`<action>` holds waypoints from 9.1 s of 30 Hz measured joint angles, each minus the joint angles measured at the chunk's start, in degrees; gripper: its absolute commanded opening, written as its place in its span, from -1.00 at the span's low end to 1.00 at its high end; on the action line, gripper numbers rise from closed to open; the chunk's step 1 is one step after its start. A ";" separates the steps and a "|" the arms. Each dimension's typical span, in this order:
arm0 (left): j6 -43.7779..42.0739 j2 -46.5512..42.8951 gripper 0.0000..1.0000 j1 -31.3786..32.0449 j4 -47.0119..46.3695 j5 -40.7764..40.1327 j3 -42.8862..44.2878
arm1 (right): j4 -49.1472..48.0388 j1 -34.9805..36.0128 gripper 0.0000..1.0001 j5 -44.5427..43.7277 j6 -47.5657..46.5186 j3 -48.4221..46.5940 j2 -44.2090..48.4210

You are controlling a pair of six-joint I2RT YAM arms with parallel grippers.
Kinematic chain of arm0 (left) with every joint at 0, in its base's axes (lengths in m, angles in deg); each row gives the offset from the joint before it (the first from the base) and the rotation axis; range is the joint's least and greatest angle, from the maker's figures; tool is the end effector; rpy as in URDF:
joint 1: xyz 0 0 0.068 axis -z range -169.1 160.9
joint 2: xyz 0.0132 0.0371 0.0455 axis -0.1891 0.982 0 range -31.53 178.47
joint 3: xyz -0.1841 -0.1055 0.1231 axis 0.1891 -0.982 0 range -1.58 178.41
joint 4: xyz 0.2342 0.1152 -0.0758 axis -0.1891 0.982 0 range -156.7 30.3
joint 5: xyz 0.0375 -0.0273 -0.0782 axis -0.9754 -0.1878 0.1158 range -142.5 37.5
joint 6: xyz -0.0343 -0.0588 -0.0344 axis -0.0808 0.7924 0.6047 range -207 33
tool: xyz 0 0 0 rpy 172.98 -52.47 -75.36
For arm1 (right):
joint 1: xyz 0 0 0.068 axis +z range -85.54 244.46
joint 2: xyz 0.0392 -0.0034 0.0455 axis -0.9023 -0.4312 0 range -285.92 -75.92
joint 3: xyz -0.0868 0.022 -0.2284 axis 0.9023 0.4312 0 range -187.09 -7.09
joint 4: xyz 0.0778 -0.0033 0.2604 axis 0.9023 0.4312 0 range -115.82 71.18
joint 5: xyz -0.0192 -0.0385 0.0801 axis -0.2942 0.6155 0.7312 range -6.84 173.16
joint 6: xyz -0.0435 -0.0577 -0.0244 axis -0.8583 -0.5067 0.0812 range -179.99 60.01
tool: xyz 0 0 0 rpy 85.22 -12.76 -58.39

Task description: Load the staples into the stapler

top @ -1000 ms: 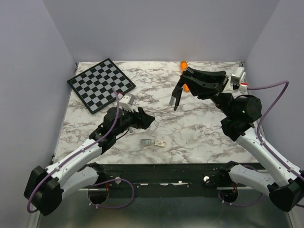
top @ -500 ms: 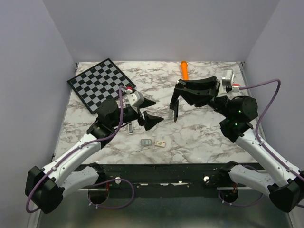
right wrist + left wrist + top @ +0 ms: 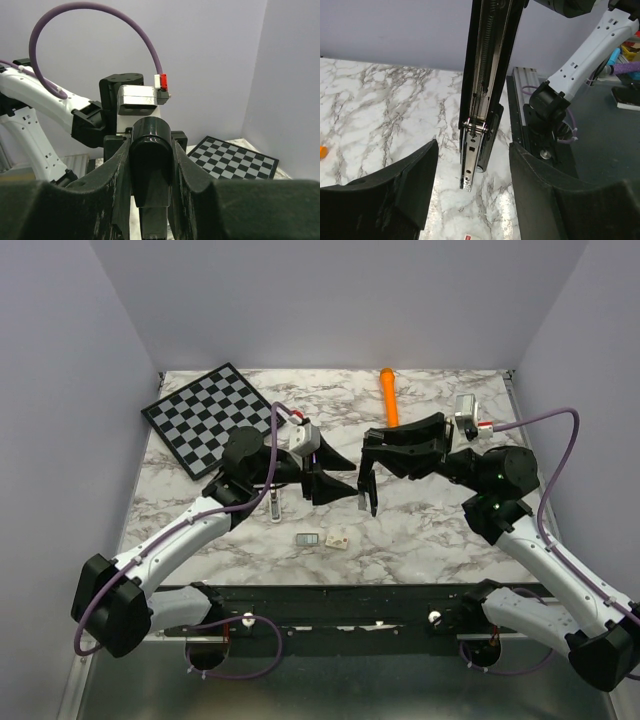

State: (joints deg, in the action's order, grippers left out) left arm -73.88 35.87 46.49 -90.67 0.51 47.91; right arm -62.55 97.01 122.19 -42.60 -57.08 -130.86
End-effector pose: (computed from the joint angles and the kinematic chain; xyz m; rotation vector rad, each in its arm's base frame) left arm 0.2170 -0.2187 0.3212 1.0770 1.2727 -1.3308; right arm 0.1893 0.1690 0.4093 -0.7859 0.9346 1.1123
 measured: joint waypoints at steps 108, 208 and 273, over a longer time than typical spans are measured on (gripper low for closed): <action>51.06 52.81 -0.86 13.92 66.03 -67.52 46.40 | 48.24 -0.63 1.00 -65.11 -3.32 15.39 23.63; -0.85 -12.70 0.98 -10.14 7.69 -97.20 -6.58 | 56.35 28.61 1.00 -41.35 -32.20 -22.10 -54.45; 19.91 26.95 -0.42 13.29 65.44 -63.76 13.75 | 41.86 10.71 1.00 -68.02 -4.33 20.28 6.91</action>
State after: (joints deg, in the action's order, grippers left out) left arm -53.97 62.82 59.78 -25.23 -63.24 61.66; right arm -20.70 107.72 54.17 -46.93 -36.80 -123.95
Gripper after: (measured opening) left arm 0.294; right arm 0.997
